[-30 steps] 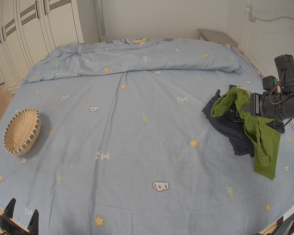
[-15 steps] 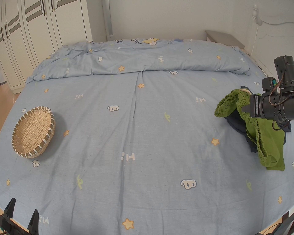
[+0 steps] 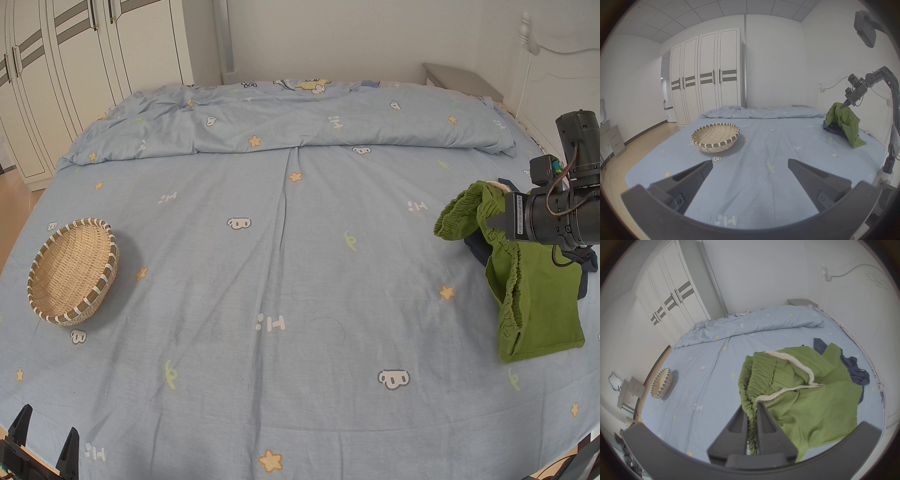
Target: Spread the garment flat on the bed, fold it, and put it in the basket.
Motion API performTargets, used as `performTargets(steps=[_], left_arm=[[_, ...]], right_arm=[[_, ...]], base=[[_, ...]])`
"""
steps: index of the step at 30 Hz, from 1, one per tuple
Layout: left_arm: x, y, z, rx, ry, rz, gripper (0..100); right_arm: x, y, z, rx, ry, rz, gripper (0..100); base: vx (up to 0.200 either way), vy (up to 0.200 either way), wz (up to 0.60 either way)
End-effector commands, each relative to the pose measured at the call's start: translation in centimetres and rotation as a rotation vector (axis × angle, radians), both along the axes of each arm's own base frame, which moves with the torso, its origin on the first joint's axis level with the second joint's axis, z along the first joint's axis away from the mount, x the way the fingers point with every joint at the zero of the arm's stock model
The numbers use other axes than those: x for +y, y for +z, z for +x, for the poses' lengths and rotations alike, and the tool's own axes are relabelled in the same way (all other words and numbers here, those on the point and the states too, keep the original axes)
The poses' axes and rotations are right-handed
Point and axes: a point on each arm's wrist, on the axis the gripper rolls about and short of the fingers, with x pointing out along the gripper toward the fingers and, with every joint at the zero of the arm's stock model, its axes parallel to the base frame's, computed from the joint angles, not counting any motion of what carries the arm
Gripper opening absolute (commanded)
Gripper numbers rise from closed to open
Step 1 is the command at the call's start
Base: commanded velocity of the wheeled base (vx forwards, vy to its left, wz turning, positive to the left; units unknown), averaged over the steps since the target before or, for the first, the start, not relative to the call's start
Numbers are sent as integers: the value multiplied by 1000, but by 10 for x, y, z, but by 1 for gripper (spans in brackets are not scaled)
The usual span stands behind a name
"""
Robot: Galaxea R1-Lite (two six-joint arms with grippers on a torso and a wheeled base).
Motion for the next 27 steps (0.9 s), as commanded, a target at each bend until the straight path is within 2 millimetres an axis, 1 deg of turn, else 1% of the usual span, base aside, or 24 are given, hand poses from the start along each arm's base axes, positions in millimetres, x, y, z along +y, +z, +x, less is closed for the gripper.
performTargets(steps=[1, 3, 4, 5, 6, 7, 8, 11, 12, 13, 15, 16, 17, 19, 20, 22, 24, 25, 26, 27], left_arm=[[0, -5, 0, 7, 0, 0, 100], [0, -5, 0, 7, 0, 0, 100], [0, -5, 0, 7, 0, 0, 100], [0, -5, 0, 7, 0, 0, 100], [0, -5, 0, 7, 0, 0, 100], [0, -5, 0, 7, 0, 0, 100], [0, -5, 0, 7, 0, 0, 100], [0, -5, 0, 7, 2, 0, 100], [0, -5, 0, 7, 0, 0, 100], [0, -5, 0, 7, 0, 0, 100], [0, -5, 0, 7, 0, 0, 100], [0, -5, 0, 7, 0, 0, 100], [0, -5, 0, 7, 0, 0, 100], [0, -5, 0, 7, 0, 0, 100], [0, -5, 0, 7, 0, 0, 100], [0, -5, 0, 7, 2, 0, 100], [0, -5, 0, 7, 2, 0, 100], [0, -5, 0, 7, 2, 0, 100], [0, -5, 0, 7, 2, -2, 100], [0, -5, 0, 7, 2, 0, 100]], right_arm=[[26, 8, -7, -19, 87, 32, 0], [41, 10, -8, -18, 117, 57, 0], [42, 10, -7, -16, 121, 58, 0], [52, 9, -6, -10, 141, 63, 0], [66, 6, -3, 4, 172, 65, 0], [66, 6, -3, 4, 172, 65, 0], [80, 5, -3, 7, 205, 61, 0], [100, 0, 2, 13, 235, 46, 0], [112, -3, 5, 16, 251, 39, 0], [119, -3, 6, 14, 267, 41, 0], [132, 2, 6, -2, 292, 59, 0], [132, 2, 6, -2, 292, 59, 0], [146, 7, 4, -13, 316, 88, 0], [160, 11, 0, -16, 339, 121, 0], [162, 11, -1, -17, 342, 125, 0], [173, 13, -7, -23, 372, 137, 0], [179, 15, -11, -32, 394, 146, 0], [179, 15, -11, -32, 394, 146, 0], [185, 18, -15, -41, 416, 156, 0], [190, 16, -16, -38, 427, 154, 0]], base=[[0, 0, 0], [0, 0, 0], [0, 0, 0], [0, 0, 0], [0, 0, 0], [0, 0, 0], [0, 0, 0], [0, 0, 0], [0, 0, 0], [0, 0, 0], [0, 0, 0], [0, 0, 0], [0, 0, 0], [0, 0, 0], [0, 0, 0], [0, 0, 0], [0, 0, 0], [0, 0, 0], [0, 0, 0], [0, 0, 0]])
